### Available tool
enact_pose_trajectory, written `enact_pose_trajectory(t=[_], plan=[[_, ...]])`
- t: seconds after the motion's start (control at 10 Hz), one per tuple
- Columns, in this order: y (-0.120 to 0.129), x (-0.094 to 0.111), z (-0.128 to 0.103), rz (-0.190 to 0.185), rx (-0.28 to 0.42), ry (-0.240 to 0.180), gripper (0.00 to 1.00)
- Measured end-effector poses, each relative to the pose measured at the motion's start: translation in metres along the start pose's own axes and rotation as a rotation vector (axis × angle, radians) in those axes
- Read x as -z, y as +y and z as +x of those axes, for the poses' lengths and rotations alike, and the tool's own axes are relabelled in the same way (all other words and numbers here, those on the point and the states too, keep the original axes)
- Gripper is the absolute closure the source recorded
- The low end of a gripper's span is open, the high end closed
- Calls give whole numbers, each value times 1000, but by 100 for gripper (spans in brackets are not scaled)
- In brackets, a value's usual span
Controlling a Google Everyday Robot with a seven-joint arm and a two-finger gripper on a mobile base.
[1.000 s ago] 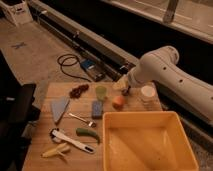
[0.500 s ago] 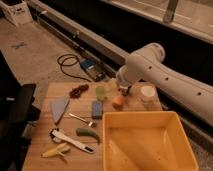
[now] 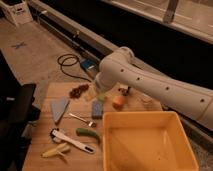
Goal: Wipe table surface with brush
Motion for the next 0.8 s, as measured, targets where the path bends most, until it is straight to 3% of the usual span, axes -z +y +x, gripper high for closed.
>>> enact_pose_trajectory(t=[0.1,0.5,0.8], plan=[[-11,-5,0,17,15,-8,20],[-6,-4,-1,9,15,-6,20],[-18,-22,8,-1,68,-58,20]])
